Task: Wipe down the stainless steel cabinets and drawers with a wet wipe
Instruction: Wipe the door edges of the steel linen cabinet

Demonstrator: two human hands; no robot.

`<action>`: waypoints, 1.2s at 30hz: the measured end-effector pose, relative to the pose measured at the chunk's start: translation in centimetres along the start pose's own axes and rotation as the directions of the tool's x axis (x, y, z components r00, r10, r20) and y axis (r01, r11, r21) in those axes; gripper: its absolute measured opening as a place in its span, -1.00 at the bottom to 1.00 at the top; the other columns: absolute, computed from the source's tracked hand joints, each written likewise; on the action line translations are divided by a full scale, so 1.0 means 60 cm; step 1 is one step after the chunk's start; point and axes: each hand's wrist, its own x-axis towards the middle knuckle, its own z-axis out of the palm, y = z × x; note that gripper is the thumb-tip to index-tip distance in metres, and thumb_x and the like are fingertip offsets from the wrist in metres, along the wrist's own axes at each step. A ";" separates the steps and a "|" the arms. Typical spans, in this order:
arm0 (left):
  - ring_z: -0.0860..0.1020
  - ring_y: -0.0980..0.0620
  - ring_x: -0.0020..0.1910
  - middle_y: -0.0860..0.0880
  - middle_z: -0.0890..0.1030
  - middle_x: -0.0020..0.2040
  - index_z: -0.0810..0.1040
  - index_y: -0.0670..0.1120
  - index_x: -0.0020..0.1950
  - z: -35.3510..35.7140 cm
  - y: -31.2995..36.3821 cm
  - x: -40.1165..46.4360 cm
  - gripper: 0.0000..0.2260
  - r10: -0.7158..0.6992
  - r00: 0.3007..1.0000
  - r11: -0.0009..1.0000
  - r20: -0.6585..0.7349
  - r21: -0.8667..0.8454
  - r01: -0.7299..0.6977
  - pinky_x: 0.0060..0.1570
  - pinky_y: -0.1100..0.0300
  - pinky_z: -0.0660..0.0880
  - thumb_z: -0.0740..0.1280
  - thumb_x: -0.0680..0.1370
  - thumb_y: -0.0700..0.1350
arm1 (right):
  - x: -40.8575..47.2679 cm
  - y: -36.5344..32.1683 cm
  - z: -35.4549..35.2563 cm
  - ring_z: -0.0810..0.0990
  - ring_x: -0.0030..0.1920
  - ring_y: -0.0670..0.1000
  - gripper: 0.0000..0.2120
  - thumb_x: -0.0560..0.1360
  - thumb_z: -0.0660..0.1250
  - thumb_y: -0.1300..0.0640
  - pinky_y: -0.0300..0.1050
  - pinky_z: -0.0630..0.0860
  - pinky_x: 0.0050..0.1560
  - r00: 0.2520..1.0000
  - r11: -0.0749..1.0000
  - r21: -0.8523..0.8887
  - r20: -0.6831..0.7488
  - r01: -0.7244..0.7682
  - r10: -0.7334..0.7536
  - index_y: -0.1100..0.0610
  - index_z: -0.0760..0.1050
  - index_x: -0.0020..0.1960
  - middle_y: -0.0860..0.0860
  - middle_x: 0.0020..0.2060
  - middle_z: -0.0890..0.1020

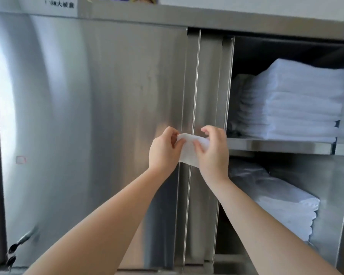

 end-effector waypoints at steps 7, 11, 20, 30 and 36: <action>0.51 -0.04 -0.19 0.11 0.49 -0.25 0.51 -0.10 -0.02 0.019 0.051 0.118 -0.90 -0.004 0.997 0.996 -0.076 0.094 0.011 -0.18 0.11 0.48 0.36 0.55 -0.10 | 0.037 0.030 0.044 0.45 0.16 0.19 -0.74 0.45 0.27 0.37 0.11 0.46 0.19 0.893 0.873 -0.287 -0.106 0.395 -0.438 0.30 0.57 0.12 0.24 0.15 0.55; 0.49 0.00 -0.22 0.15 0.47 -0.28 0.49 -0.06 -0.07 0.015 0.054 0.161 -0.91 0.031 0.997 0.994 -0.075 0.104 -0.023 -0.21 0.17 0.43 0.38 0.54 -0.09 | 0.053 0.045 0.078 0.38 0.32 0.15 -0.54 0.39 0.32 0.47 0.07 0.48 0.30 0.926 0.904 -0.203 0.053 0.376 -0.373 0.35 0.49 0.29 0.25 0.28 0.50; 0.57 0.01 -0.11 0.10 0.64 -0.10 0.55 -0.03 0.08 -0.004 0.036 0.188 -0.88 0.331 0.919 0.895 -0.212 0.378 -0.236 -0.24 0.16 0.38 0.26 0.58 -0.10 | 0.124 0.055 0.120 0.05 0.55 0.21 -0.47 0.62 0.08 0.11 0.15 0.34 0.41 0.891 0.862 -0.256 0.253 0.437 -0.376 0.34 0.16 0.52 0.27 0.50 0.23; -0.08 -0.05 0.60 -0.03 0.03 0.62 0.09 0.01 0.61 -0.020 -0.018 0.234 -0.49 0.448 0.894 0.672 -0.005 0.661 -0.333 0.55 -0.06 -0.13 0.04 0.65 0.05 | 0.307 0.014 0.122 -0.27 0.56 0.05 -0.32 0.63 -0.15 -0.18 -0.05 -0.23 0.55 0.891 0.760 -0.469 0.298 0.450 -0.344 0.27 -0.05 0.58 0.14 0.58 -0.09; -0.15 -0.04 0.60 -0.01 -0.03 0.62 -0.02 0.03 0.62 -0.003 -0.042 0.243 -0.45 0.454 0.891 0.608 -0.004 0.732 -0.307 0.55 -0.08 -0.18 -0.17 0.63 0.14 | 0.290 0.022 0.131 -0.28 0.56 0.02 -0.27 0.60 -0.24 -0.23 -0.02 -0.15 0.56 0.883 0.754 -0.462 0.289 0.466 -0.368 0.27 -0.06 0.57 0.10 0.58 -0.06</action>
